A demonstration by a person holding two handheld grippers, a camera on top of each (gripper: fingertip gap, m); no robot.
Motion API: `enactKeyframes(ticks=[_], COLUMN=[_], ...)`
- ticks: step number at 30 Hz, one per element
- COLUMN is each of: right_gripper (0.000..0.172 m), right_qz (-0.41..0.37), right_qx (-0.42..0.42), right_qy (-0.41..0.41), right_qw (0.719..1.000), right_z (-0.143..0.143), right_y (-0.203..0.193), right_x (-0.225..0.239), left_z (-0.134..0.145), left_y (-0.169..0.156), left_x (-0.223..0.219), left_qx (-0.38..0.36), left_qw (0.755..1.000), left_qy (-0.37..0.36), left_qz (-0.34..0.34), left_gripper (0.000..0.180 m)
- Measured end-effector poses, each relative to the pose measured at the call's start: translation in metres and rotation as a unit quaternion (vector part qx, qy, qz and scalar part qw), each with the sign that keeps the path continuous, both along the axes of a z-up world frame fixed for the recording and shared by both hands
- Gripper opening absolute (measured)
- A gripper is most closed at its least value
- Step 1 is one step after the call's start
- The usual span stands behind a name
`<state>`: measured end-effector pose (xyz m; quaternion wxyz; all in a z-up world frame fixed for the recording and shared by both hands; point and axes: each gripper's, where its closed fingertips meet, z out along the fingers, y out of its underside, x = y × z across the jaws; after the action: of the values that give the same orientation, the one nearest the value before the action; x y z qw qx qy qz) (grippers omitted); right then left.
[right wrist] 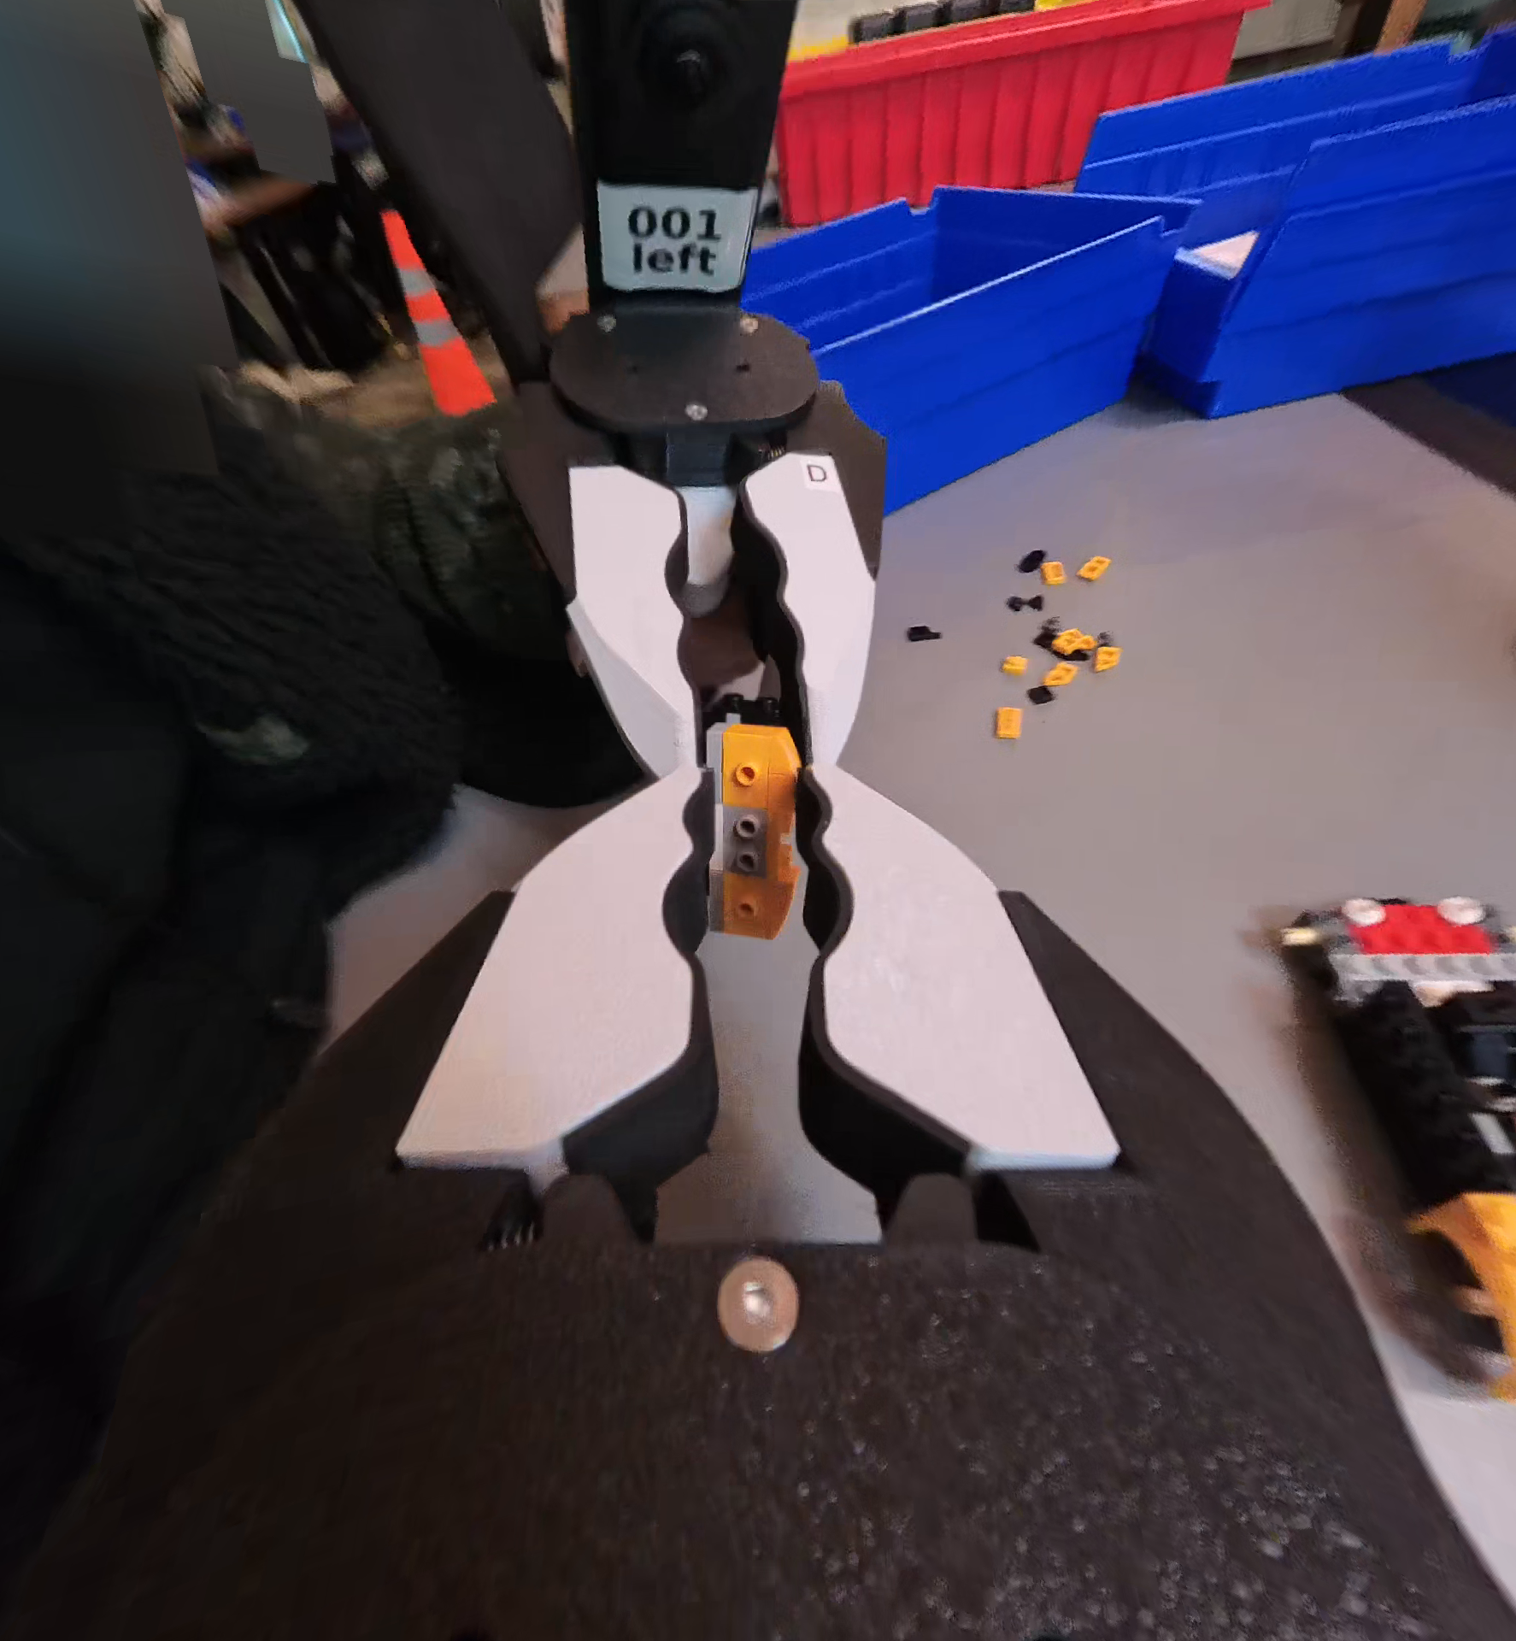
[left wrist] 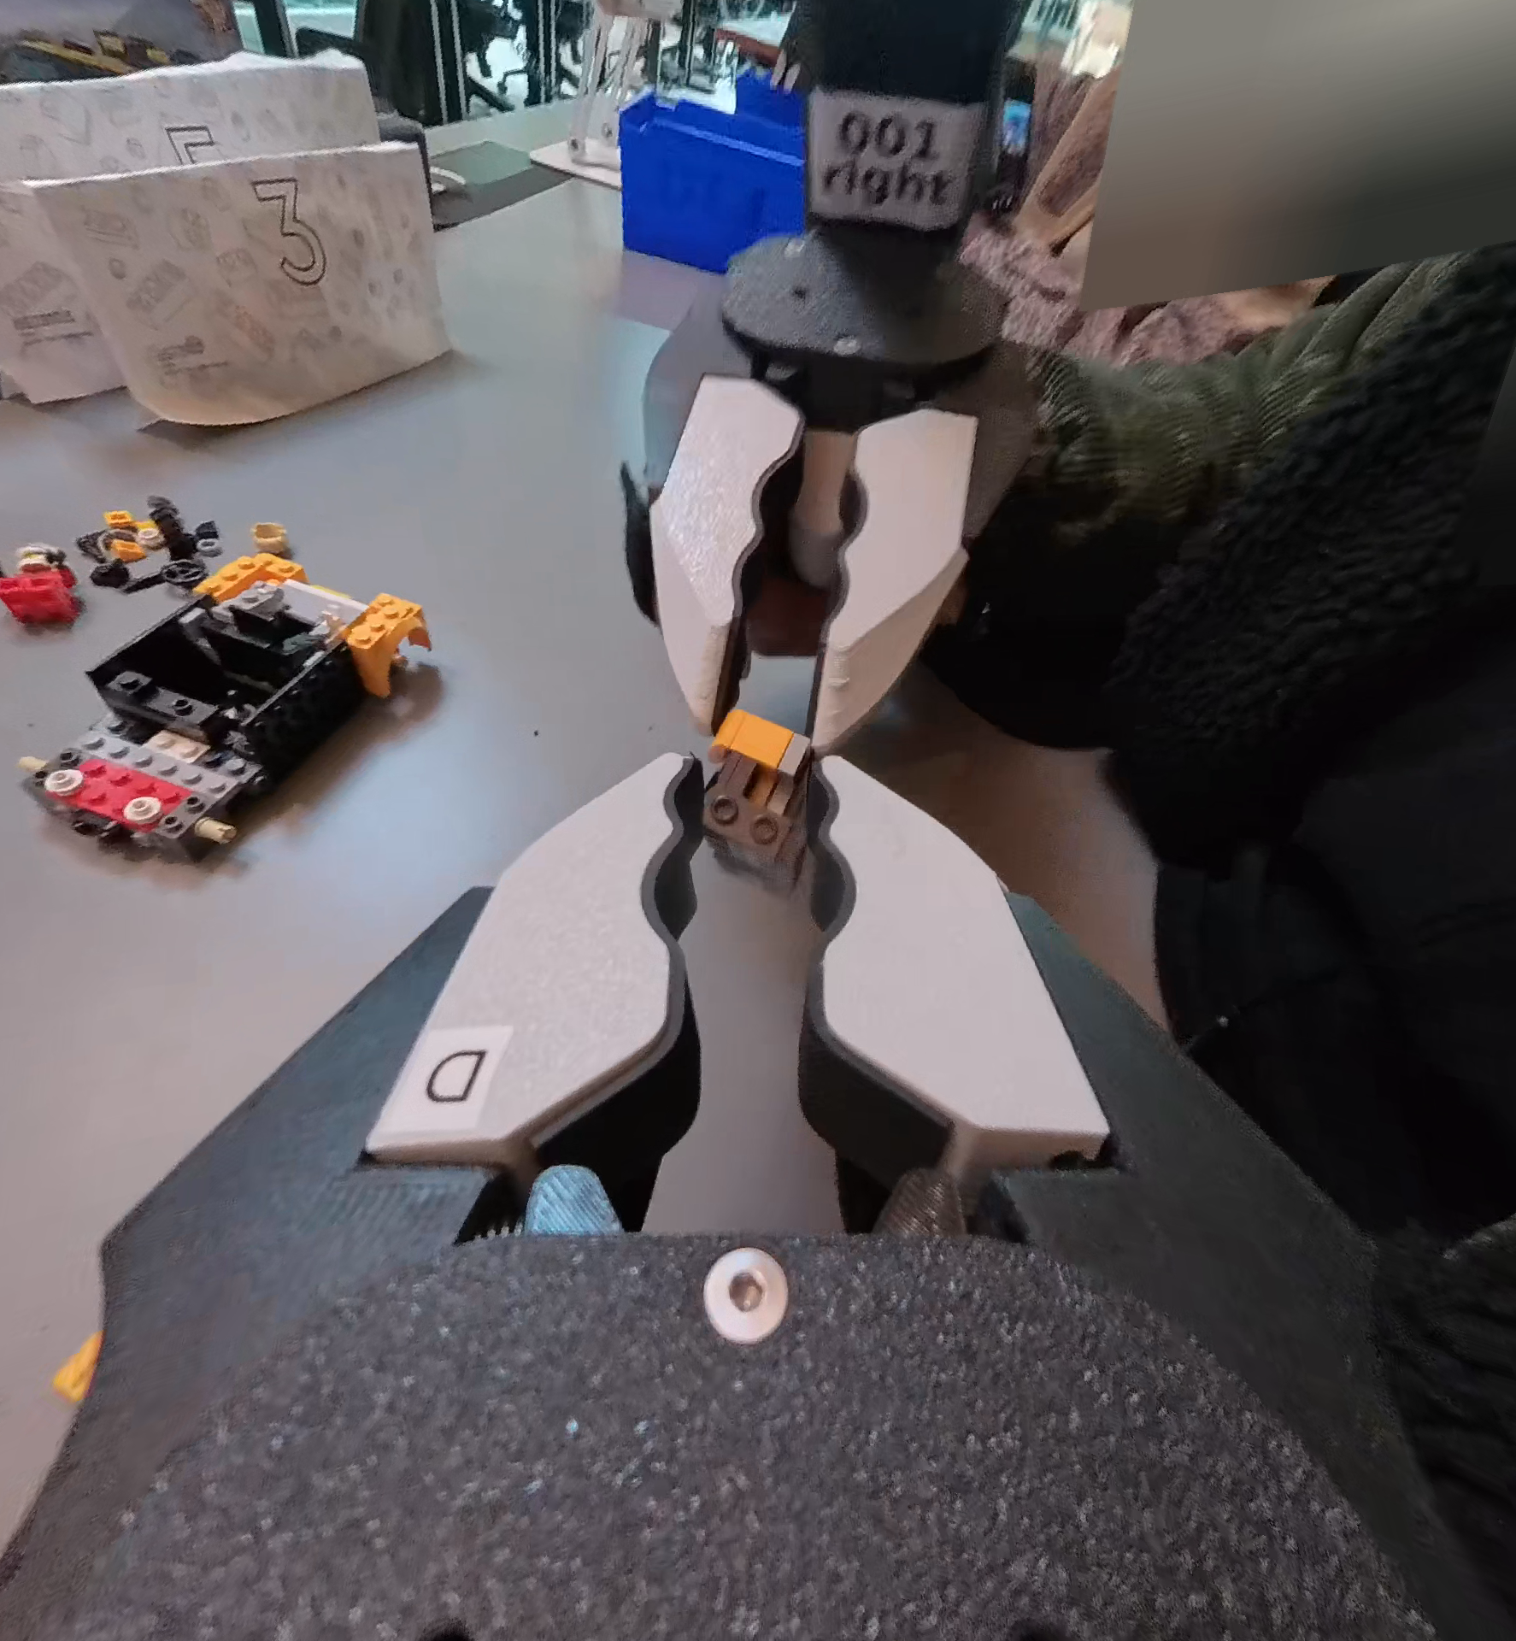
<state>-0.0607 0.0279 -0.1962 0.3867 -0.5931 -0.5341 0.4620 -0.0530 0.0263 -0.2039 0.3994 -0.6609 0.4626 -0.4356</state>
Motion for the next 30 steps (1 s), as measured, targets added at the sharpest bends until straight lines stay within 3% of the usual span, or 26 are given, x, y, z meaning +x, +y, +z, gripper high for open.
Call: enactKeyframes(ticks=[3,6,8,12,14,16,19,24,27,30], right_gripper=[0.013,0.032,0.036,0.023,0.022,0.022,0.022,0.022,0.022,0.022], right_qz=[0.006,0.008,-0.005,-0.027,-0.011,0.008,0.043,0.082,0.095,0.100], right_qx=[-0.038,0.007,0.025,0.035,-0.040,-0.153,-0.295,-0.429,-0.459,-0.473], right_qy=[0.006,-0.011,-0.031,-0.042,-0.001,0.067,0.170,0.223,0.211,0.198], right_qw=[0.999,1.000,0.999,0.998,0.999,0.986,0.939,0.872,0.858,0.852], right_z=[-0.004,-0.008,-0.013,-0.018,-0.007,0.009,0.034,0.042,0.037,0.033], right_y=[0.001,-0.003,-0.001,0.002,0.000,0.003,0.007,0.005,-0.001,-0.005], right_x=[0.000,-0.002,-0.004,-0.010,-0.009,-0.003,0.005,0.001,-0.004,-0.006], left_z=[0.006,0.009,0.013,0.017,0.029,0.042,0.040,0.043,0.045,0.040], left_y=[0.000,0.004,0.008,0.014,0.012,0.008,0.007,0.013,0.012,0.011], left_x=[-0.001,-0.004,-0.006,-0.009,-0.010,-0.011,-0.008,-0.001,-0.001,-0.002], left_qx=[-0.027,-0.077,-0.113,-0.144,-0.130,-0.120,-0.065,0.127,0.194,0.214], left_qw=[0.999,0.996,0.990,0.983,0.981,0.976,0.986,0.985,0.975,0.973], left_qy=[-0.024,-0.054,-0.081,-0.110,-0.146,-0.181,-0.156,-0.095,-0.071,-0.044], left_qz=[-0.003,0.004,0.010,0.018,0.011,-0.006,0.002,0.064,0.079,0.076], left_gripper=[0.022,0.021,0.021,0.021,0.026,0.050,0.053,0.064,0.061,0.059])
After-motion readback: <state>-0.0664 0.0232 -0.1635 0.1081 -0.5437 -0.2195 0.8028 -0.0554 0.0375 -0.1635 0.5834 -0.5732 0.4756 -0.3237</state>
